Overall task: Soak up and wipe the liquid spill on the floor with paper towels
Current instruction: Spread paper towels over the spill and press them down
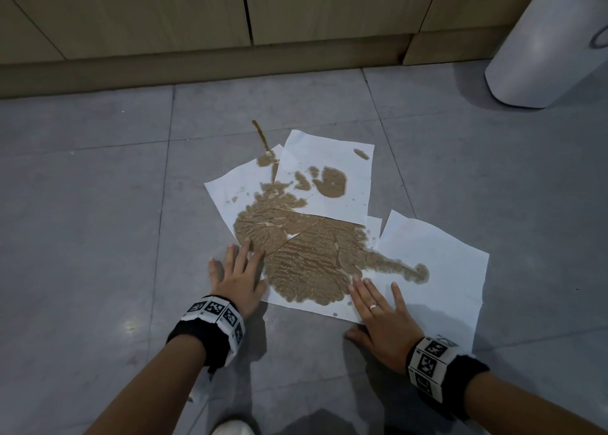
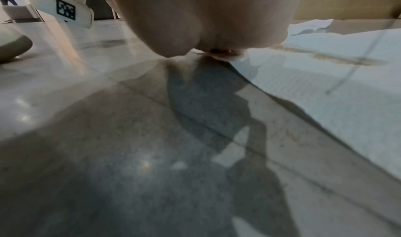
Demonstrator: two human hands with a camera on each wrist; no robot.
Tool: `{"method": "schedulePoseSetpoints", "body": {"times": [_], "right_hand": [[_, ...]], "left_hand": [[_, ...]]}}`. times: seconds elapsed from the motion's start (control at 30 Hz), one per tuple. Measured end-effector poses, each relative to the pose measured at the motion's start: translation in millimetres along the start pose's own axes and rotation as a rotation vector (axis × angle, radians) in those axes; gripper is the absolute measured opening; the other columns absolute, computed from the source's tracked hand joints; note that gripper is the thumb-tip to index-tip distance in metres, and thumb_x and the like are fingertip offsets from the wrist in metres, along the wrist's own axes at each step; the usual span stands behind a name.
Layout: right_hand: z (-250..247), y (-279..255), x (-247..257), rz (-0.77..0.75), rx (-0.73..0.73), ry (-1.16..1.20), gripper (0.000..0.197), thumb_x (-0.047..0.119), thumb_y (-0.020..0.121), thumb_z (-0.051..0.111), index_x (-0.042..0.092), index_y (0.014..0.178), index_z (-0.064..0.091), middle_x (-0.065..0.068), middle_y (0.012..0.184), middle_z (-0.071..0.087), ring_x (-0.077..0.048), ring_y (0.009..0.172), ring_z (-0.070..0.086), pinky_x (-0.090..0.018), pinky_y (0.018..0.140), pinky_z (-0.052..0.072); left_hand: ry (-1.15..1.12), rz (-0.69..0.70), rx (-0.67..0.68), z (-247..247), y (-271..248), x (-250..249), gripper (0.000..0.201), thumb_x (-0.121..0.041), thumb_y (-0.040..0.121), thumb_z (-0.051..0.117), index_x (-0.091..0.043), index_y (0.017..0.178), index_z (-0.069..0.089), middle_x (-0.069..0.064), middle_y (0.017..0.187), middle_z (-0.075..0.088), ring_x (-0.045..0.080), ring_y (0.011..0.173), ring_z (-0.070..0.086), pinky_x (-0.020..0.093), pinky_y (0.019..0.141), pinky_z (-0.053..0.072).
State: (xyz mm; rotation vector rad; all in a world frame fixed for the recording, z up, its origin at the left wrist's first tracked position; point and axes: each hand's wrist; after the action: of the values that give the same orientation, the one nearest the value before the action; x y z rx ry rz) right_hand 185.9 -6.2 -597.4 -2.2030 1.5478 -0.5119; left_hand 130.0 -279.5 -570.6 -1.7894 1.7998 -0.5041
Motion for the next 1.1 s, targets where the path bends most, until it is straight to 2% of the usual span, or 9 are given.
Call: {"method": "schedulePoseSetpoints", "body": {"times": [0.13,0.3,0.47,0.7,0.8,0.9,0.93,1.0,1.1], "right_hand": [[-2,0,0,-0.004,0.01,0.003,0.077,0.062,0.092,0.008,0.014,0.125,0.059,-0.001,0.132,0.058,-0.017,0.117,0.059,-0.05,0.097,0.022],[-4,-1,-2,-0.022,0.023,-0.001,0.073,0.062,0.093,0.011,0.017,0.125,0.059,0.001,0.131,0.059,-0.014,0.116,0.06,-0.05,0.096,0.022],[-6,-1,-4,-0.024,0.033,-0.017,0.073,0.058,0.094,0.008,0.017,0.124,0.06,0.002,0.13,0.059,-0.013,0.116,0.06,-0.05,0.096,0.021],[-8,-5,3,-0.024,0.054,-0.016,0.068,0.053,0.095,0.005,0.018,0.127,0.054,-0.001,0.134,0.056,-0.018,0.12,0.056,-0.046,0.106,0.003],[-12,1,-1,-0.025,0.007,0.017,0.064,0.05,0.096,0.004,0.017,0.129,0.049,-0.002,0.133,0.057,-0.017,0.12,0.057,-0.048,0.106,0.013],[-34,12,-6,-0.005,-0.104,0.057,0.079,0.049,0.098,-0.003,0.015,0.114,0.067,-0.002,0.122,0.065,-0.015,0.111,0.063,-0.053,0.105,0.032],[-43,18,-8,-0.014,-0.139,0.077,0.087,0.055,0.093,-0.009,0.014,0.121,0.063,-0.003,0.131,0.059,-0.016,0.121,0.056,-0.053,0.108,0.026],[-56,32,-14,0.008,-0.167,0.122,0.094,0.065,0.083,-0.017,0.013,0.145,0.033,-0.003,0.155,0.025,-0.017,0.143,0.023,-0.045,0.116,0.003],[-66,46,-22,0.135,-0.071,0.125,0.064,0.05,0.098,0.011,0.013,0.15,0.0,-0.002,0.159,-0.007,-0.015,0.147,-0.004,-0.044,0.116,-0.007]], "left_hand": [[-0.012,0.076,-0.121,-15,7,-19,0.056,-0.043,0.099,0.024,-0.034,0.149,-0.001,-0.006,0.156,-0.017,0.023,0.142,-0.022,0.053,0.113,-0.009],[0.095,0.092,-0.082,-28,24,-35,0.056,-0.055,0.096,0.013,-0.04,0.147,-0.005,-0.002,0.155,-0.023,0.028,0.141,-0.024,0.054,0.112,-0.01],[0.126,0.075,-0.083,-30,28,-40,0.056,-0.057,0.095,0.015,-0.038,0.148,0.009,-0.001,0.157,-0.014,0.029,0.143,-0.018,0.056,0.113,-0.005],[0.072,0.065,-0.117,-20,27,-34,0.055,-0.055,0.096,0.018,-0.04,0.148,0.007,-0.003,0.158,-0.006,0.025,0.145,-0.008,0.056,0.113,0.0],[0.05,0.078,-0.127,-17,26,-32,0.054,-0.055,0.096,0.018,-0.041,0.147,0.007,-0.005,0.158,-0.002,0.023,0.145,-0.003,0.056,0.113,0.005],[0.057,0.074,-0.131,-18,28,-31,0.053,-0.056,0.096,0.018,-0.041,0.147,0.013,-0.006,0.157,0.002,0.022,0.145,0.0,0.056,0.113,0.006],[0.061,0.072,-0.133,-20,28,-33,0.053,-0.056,0.096,0.017,-0.04,0.147,0.015,-0.006,0.157,0.003,0.022,0.145,0.0,0.056,0.113,0.005],[0.065,0.079,-0.154,-23,30,-38,0.055,-0.055,0.096,0.018,-0.036,0.147,0.017,-0.005,0.157,0.004,0.022,0.145,0.001,0.055,0.114,0.003],[0.055,0.127,-0.172,-26,31,-48,0.058,-0.056,0.095,0.019,-0.034,0.149,0.009,-0.005,0.158,0.002,0.023,0.145,0.001,0.055,0.113,0.001]]}}
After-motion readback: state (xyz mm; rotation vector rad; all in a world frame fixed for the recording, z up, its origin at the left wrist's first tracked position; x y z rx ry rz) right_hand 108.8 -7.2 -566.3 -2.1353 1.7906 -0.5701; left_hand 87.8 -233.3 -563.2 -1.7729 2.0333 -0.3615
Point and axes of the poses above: each hand's wrist, its own y-axis towards the middle knuckle, its own z-axis out of the palm, x = y × z
